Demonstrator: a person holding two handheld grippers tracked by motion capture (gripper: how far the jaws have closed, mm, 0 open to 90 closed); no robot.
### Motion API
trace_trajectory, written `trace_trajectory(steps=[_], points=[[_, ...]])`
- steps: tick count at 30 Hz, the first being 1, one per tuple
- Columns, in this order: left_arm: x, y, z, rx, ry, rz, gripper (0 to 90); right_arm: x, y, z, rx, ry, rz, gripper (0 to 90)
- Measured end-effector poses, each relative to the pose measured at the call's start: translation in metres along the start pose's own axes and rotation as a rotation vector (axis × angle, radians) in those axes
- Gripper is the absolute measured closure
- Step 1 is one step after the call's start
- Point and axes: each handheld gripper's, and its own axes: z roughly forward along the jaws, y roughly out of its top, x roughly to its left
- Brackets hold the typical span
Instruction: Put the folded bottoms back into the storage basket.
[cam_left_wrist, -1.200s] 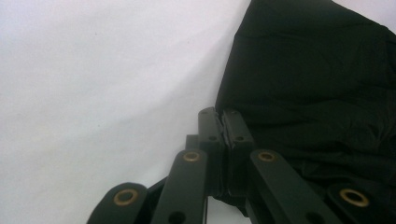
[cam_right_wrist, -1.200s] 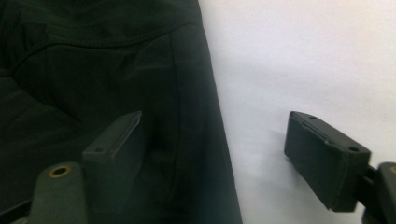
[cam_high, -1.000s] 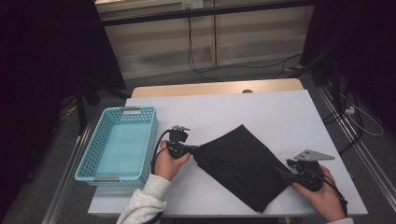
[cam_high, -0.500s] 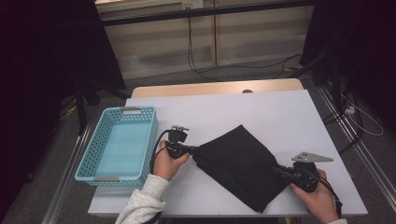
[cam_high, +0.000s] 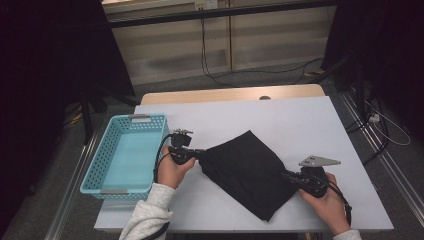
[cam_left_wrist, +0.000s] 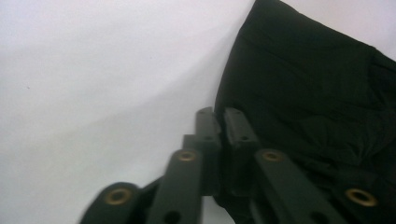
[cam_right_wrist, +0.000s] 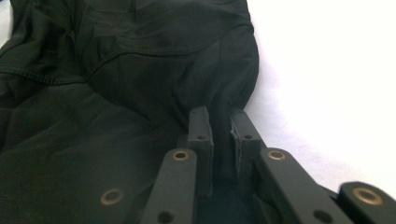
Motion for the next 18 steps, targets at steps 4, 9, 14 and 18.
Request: trace_trajectory(steps=[4, 9, 14, 18], points=[[-0.004, -0.004, 0.000, -0.004, 0.001, 0.018, 55.7, -0.001, -0.001, 0.000, 0.002, -0.001, 0.003, 81.4], [-0.008, -0.014, 0.007, 0.003, 0.032, 0.058, 35.5, -0.001, -0.003, -0.001, -0.001, -0.003, 0.000, 81.3], [-0.002, -0.026, 0.019, 0.017, 0.060, 0.076, 28.5, 0.000, -0.004, -0.001, -0.005, -0.004, -0.010, 81.3], [-0.005, -0.030, 0.020, 0.000, 0.074, 0.105, 34.7, -0.001, -0.005, 0.000, -0.010, -0.001, -0.002, 81.2]])
